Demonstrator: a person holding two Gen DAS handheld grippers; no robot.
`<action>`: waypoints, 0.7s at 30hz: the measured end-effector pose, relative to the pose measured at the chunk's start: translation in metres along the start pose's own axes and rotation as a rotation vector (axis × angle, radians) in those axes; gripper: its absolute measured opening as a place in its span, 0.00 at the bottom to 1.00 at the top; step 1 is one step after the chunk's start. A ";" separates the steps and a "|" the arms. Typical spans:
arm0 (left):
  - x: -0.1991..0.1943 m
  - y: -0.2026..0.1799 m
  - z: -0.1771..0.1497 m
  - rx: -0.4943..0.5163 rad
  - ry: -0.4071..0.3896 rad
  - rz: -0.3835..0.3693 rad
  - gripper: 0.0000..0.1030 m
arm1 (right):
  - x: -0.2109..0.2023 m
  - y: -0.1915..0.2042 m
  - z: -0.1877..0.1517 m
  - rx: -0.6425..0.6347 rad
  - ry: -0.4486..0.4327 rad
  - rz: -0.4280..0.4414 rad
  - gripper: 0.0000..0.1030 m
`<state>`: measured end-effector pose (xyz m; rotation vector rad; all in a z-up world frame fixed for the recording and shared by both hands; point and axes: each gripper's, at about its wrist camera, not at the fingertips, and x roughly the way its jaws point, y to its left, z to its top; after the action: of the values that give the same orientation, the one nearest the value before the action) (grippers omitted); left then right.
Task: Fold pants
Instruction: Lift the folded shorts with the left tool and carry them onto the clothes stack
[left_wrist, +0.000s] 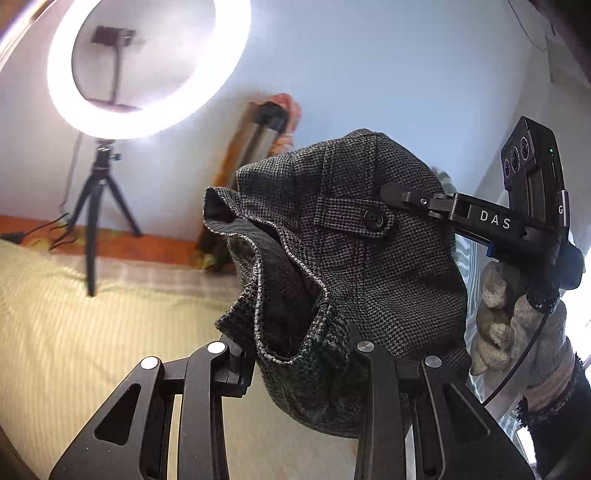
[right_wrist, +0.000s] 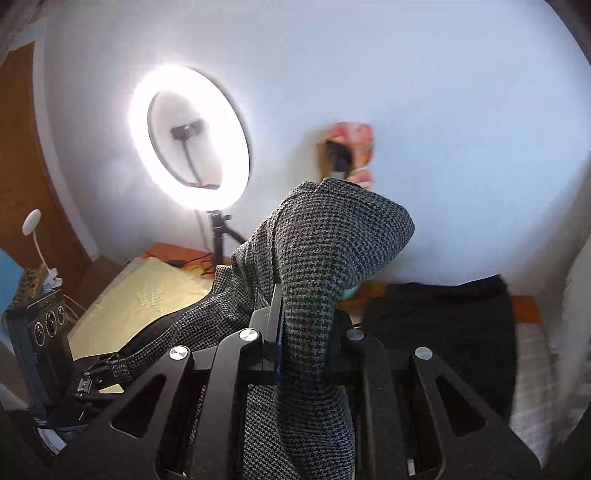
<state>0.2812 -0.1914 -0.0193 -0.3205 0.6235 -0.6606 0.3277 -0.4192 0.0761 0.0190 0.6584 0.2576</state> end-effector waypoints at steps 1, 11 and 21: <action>0.010 -0.010 0.003 0.009 -0.002 -0.006 0.29 | -0.001 -0.008 0.003 -0.002 0.001 -0.010 0.15; 0.098 -0.069 0.006 0.031 0.032 -0.039 0.29 | 0.012 -0.102 0.010 -0.041 0.047 -0.094 0.15; 0.176 -0.069 -0.026 -0.046 0.161 0.025 0.31 | 0.098 -0.185 -0.037 -0.017 0.211 -0.196 0.19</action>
<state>0.3415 -0.3610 -0.0835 -0.3042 0.7961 -0.6529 0.4230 -0.5772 -0.0304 -0.0899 0.8623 0.0761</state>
